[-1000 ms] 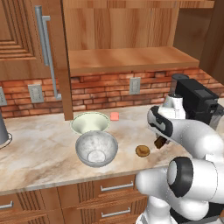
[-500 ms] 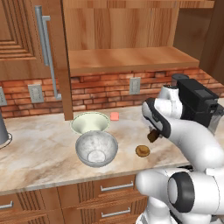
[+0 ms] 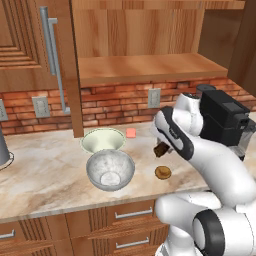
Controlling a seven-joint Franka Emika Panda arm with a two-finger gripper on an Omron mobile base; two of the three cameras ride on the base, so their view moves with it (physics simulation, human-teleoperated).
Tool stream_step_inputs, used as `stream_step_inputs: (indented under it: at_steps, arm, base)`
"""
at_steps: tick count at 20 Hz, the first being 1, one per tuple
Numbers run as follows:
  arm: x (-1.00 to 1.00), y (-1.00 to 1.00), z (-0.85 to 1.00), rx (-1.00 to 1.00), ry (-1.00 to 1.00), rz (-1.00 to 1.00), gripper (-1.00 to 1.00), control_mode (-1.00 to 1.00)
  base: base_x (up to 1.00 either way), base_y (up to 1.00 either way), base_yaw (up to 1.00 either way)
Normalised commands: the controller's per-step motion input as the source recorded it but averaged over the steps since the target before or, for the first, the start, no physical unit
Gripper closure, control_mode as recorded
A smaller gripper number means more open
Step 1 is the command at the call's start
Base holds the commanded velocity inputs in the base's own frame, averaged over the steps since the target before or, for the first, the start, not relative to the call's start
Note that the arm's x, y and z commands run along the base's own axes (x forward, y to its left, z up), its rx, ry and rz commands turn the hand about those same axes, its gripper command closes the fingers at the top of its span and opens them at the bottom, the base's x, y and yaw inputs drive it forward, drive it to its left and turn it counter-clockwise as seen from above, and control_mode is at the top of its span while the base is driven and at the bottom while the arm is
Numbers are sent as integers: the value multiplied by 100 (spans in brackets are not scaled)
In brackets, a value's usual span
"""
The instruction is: Pick both bowls and place them on the counter. Then place the bread in one bowl and place the sweet potato in the other bowl.
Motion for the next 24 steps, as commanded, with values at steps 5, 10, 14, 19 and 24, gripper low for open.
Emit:
stream_step_inputs:
  at_steps: [5,10,14,19,24]
  arm:
    - [1,50,15,4,-18,0,100,-100]
    - [8,50,13,2,-14,0,100,-100]
    - [34,45,19,2,-18,0,100,-100]
    - [41,34,22,0,-11,0,100,-100]
    - [48,27,10,1,-10,0,100,-100]
  base:
    - [0,0,0]
    - [0,0,0]
    - [0,0,0]
    - [0,0,0]
    - [0,0,0]
